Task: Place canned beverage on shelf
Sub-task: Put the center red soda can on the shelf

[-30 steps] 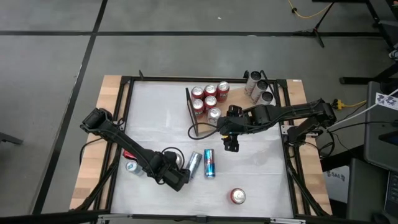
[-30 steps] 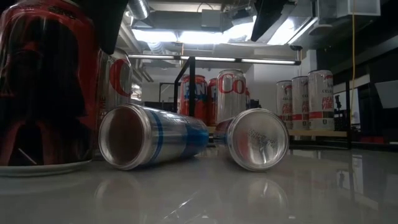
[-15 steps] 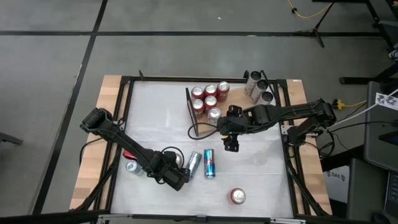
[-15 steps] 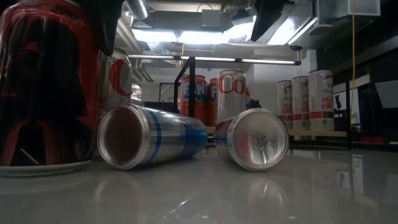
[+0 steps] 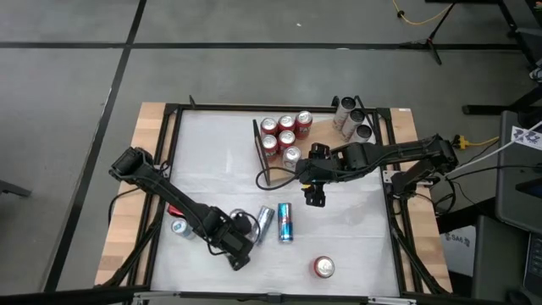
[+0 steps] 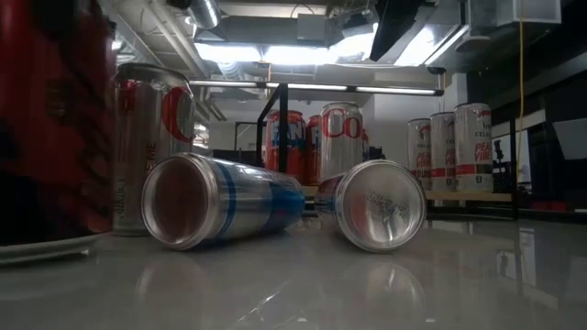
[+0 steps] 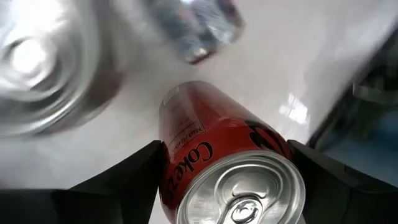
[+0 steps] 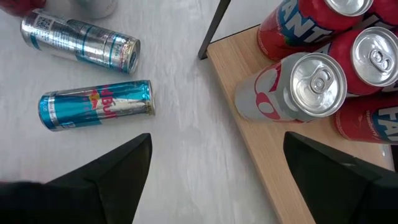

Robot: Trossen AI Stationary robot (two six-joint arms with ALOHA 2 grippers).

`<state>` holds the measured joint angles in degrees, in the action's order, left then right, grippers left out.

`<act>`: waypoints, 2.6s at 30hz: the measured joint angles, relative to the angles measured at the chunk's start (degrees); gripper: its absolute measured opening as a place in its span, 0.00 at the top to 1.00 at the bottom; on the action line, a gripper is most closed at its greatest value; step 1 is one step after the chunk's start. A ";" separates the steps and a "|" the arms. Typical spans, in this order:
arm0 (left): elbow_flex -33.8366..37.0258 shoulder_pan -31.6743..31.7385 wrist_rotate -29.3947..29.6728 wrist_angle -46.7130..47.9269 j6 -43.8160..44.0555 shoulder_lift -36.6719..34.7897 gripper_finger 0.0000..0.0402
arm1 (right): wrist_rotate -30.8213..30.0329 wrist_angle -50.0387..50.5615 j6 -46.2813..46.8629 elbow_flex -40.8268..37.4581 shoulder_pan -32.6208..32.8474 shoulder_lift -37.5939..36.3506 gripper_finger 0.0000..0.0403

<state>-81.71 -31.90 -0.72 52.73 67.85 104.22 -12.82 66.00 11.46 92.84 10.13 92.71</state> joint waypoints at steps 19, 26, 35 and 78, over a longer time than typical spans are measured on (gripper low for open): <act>0.00 -0.07 -10.30 10.04 -55.30 -0.02 0.26 | 0.02 0.00 0.00 0.00 -0.02 0.00 0.12; 0.00 -0.04 -9.80 9.66 -56.28 -0.02 0.19 | 0.02 0.00 0.00 0.00 0.00 0.00 0.12; 0.00 -0.02 -8.89 9.40 -53.31 -0.02 0.18 | 0.04 0.00 0.00 0.00 -0.01 0.00 0.12; 0.02 0.29 -6.20 8.04 -40.11 0.09 0.02 | 0.04 0.00 0.00 0.00 -0.02 0.00 0.12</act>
<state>-81.69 -31.61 -6.93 60.77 27.74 104.31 -12.78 66.00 11.46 92.84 10.11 92.71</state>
